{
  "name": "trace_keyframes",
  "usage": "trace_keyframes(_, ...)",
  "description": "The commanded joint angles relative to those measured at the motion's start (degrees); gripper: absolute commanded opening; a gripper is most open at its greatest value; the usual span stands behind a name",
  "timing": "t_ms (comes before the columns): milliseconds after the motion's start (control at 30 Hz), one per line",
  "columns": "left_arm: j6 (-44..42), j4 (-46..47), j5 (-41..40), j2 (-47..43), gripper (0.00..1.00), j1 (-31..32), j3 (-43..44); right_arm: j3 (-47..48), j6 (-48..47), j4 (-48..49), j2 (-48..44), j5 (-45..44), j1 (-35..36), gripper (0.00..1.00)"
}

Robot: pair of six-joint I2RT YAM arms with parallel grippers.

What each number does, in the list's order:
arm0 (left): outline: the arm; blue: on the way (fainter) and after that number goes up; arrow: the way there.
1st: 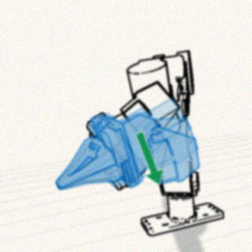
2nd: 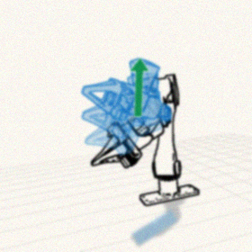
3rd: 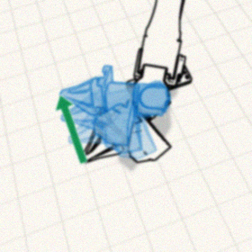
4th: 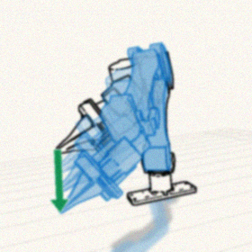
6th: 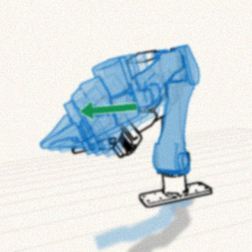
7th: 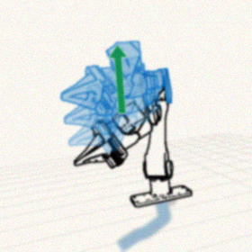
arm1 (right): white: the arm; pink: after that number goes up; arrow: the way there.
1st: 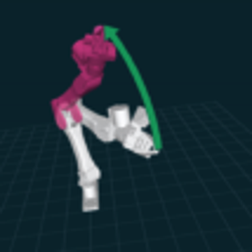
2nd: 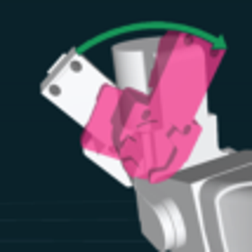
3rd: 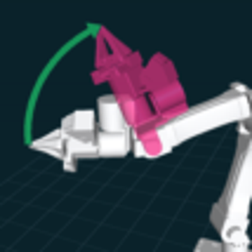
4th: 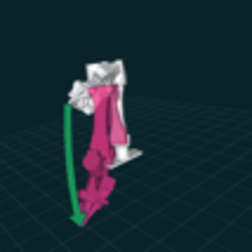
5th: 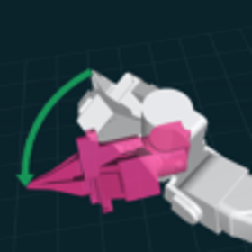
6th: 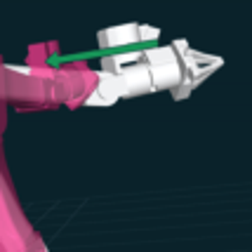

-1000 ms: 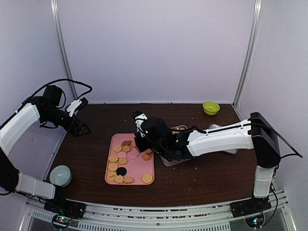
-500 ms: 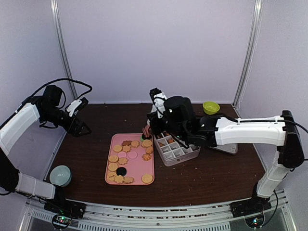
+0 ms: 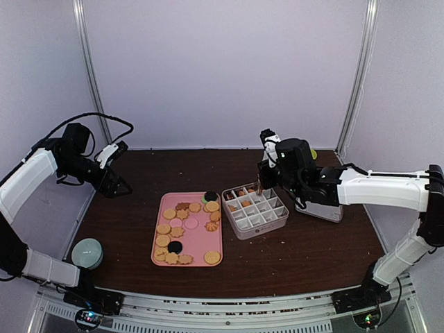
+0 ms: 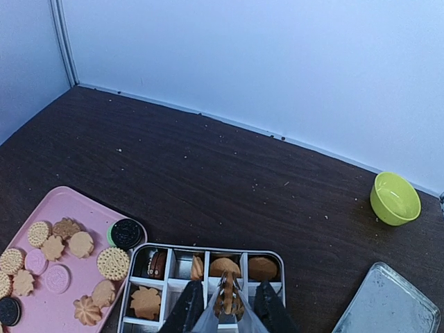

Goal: Pack the cookies
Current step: Place the fake cookies in the empty pocket of the box.

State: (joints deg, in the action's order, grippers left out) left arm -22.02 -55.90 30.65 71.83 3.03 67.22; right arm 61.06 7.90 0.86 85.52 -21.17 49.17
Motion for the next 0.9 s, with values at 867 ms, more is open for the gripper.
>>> trace_keyframes(867,-2.41,-1.81,3.26,0.41,0.98,-0.06,2.12,0.86,0.1,3.26,1.47,0.98,-0.68,0.28)
